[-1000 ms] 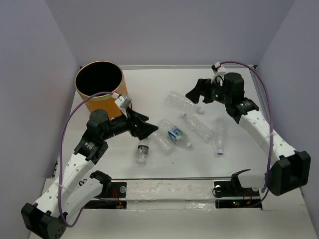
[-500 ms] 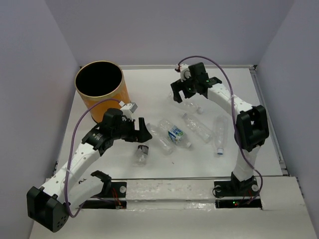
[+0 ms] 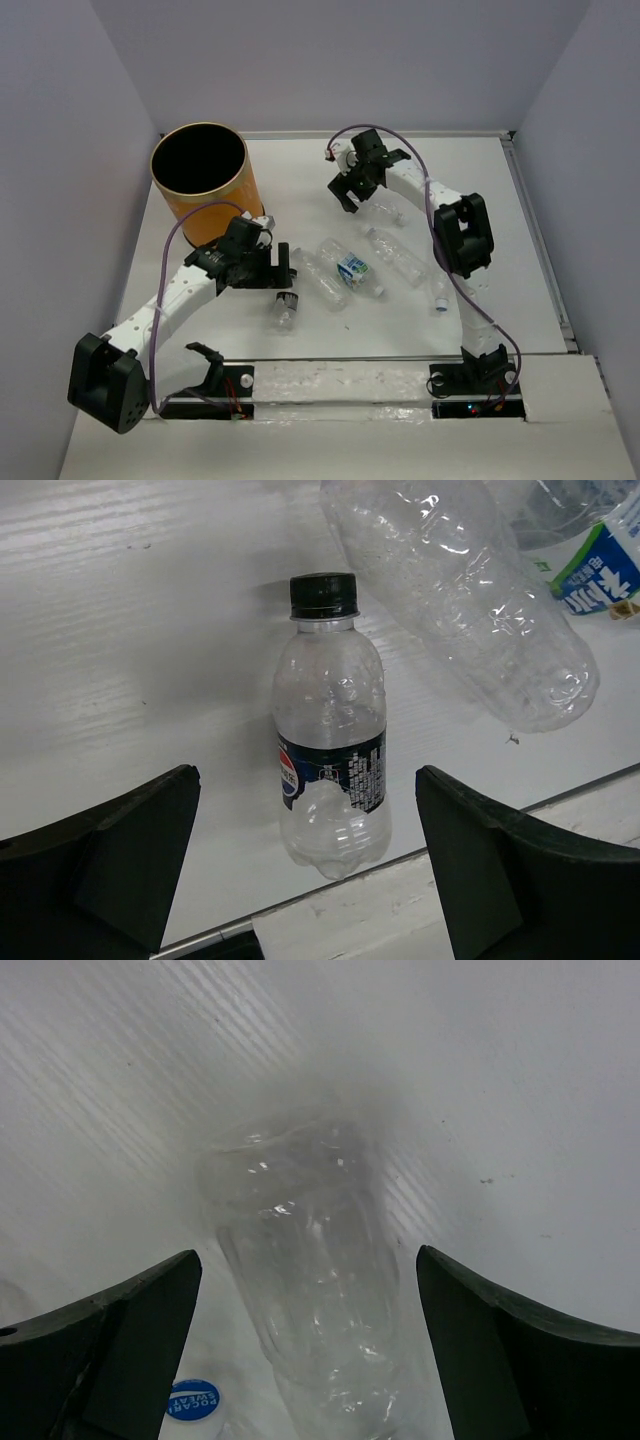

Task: Put the plastic bottles in the bin

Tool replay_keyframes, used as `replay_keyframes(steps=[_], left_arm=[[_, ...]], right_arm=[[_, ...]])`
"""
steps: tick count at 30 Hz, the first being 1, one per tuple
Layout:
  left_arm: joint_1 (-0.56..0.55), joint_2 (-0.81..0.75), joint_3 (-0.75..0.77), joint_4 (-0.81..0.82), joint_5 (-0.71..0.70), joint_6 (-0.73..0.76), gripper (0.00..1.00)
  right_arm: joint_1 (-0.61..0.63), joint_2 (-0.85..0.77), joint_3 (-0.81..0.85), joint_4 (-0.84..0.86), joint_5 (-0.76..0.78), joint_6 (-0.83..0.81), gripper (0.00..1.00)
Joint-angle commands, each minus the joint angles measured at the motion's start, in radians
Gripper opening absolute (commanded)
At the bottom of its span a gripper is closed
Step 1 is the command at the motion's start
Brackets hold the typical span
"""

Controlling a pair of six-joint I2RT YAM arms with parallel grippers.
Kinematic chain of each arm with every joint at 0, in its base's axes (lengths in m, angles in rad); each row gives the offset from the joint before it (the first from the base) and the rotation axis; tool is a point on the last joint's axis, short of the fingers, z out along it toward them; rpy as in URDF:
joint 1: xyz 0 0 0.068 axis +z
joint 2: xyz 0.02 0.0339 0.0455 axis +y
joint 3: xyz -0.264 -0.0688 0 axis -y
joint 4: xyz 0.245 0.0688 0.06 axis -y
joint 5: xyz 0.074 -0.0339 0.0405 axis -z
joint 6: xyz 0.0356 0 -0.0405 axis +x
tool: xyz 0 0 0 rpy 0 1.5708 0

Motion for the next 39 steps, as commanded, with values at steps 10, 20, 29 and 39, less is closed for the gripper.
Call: replay_keyframes(steps=[10, 20, 29, 39], left_arm=[[-0.022, 0.148, 0.008, 0.076, 0.072, 0.008, 0.99], [-0.025, 0.279, 0.004, 0.076, 0.101, 0.010, 0.82], [-0.023, 0.201, 0.063, 0.029, 0.043, 0.005, 0.49], [-0.019, 0.022, 0.592, -0.001, -0.202, -0.004, 0.49]], right_arm=[[0.002, 0.044, 0.092, 0.076, 0.068, -0.095, 0.54], [0.002, -0.163, -0.017, 0.229, 0.107, -0.063, 0.30], [0.002, -0.464, -0.224, 0.446, 0.018, 0.086, 0.29], [0.002, -0.746, -0.457, 0.701, -0.179, 0.426, 0.27]])
